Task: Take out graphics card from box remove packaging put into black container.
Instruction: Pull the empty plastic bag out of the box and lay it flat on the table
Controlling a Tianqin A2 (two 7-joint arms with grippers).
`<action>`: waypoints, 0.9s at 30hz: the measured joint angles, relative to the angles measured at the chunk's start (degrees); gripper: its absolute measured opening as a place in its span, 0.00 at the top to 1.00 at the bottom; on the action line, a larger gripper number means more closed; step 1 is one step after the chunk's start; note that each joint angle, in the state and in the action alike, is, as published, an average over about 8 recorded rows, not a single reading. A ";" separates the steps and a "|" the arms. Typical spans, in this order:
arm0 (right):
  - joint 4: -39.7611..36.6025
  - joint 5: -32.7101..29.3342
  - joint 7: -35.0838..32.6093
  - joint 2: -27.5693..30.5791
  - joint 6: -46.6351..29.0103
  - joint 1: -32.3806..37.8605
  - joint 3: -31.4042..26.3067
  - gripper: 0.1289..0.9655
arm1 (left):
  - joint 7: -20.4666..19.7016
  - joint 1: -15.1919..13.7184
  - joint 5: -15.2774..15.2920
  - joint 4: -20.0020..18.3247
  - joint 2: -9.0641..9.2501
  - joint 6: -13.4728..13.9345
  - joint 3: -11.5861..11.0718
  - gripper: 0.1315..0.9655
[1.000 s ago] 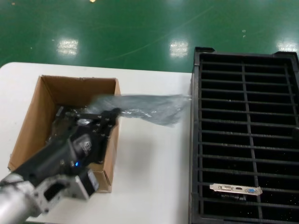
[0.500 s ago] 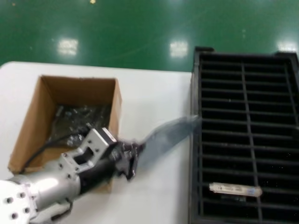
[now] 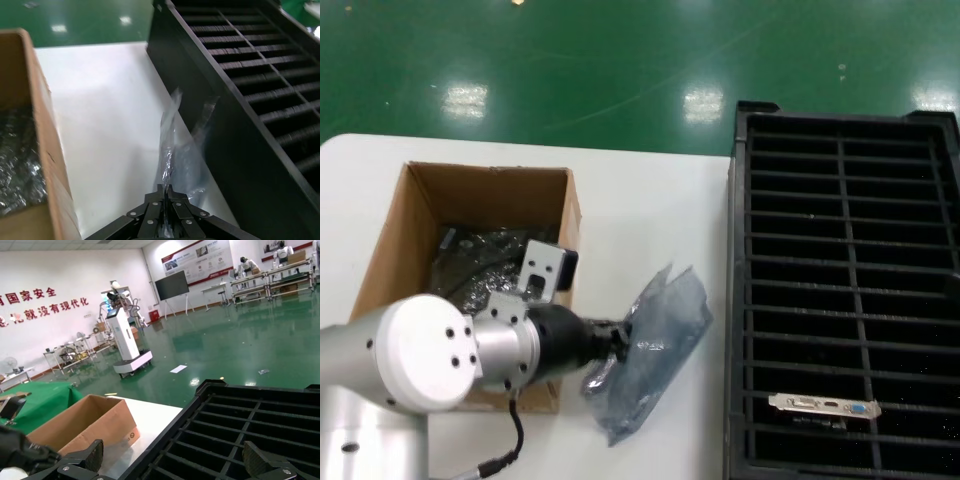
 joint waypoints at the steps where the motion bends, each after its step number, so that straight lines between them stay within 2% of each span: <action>1: 0.00 0.00 0.00 0.00 0.00 0.00 0.00 0.00 | -0.80 -0.47 0.01 0.58 0.04 -0.58 -0.07 0.98; 5: 0.00 0.00 0.00 0.00 0.00 0.00 0.00 0.00 | -3.09 -2.16 -0.44 2.09 0.12 -2.68 -0.84 0.97; 11: 0.00 0.00 0.00 0.00 0.00 0.00 0.00 0.00 | -4.25 -3.70 -2.27 2.30 0.01 -5.30 -2.40 0.89; 14: 0.00 0.00 0.00 0.00 0.00 0.00 0.00 0.00 | -3.19 -3.78 -4.34 0.09 -0.53 -6.68 -3.14 0.87; 17: 0.00 0.00 0.00 0.00 0.00 0.00 0.00 0.00 | -0.36 -3.09 -6.95 -4.62 -1.72 -9.06 -3.97 0.80; 21: 0.00 0.00 0.00 0.00 0.00 0.00 0.00 0.00 | 6.39 -0.77 -8.02 -13.06 -3.78 -15.24 -5.38 0.71; 24: 0.00 0.00 0.00 0.00 0.00 0.00 0.00 0.00 | 13.15 1.56 -5.67 -18.28 -4.81 -22.01 -6.81 0.65; 27: 0.00 0.00 0.00 0.00 0.00 0.00 0.00 0.00 | 20.10 3.84 -1.99 -21.38 -5.09 -29.09 -8.63 0.56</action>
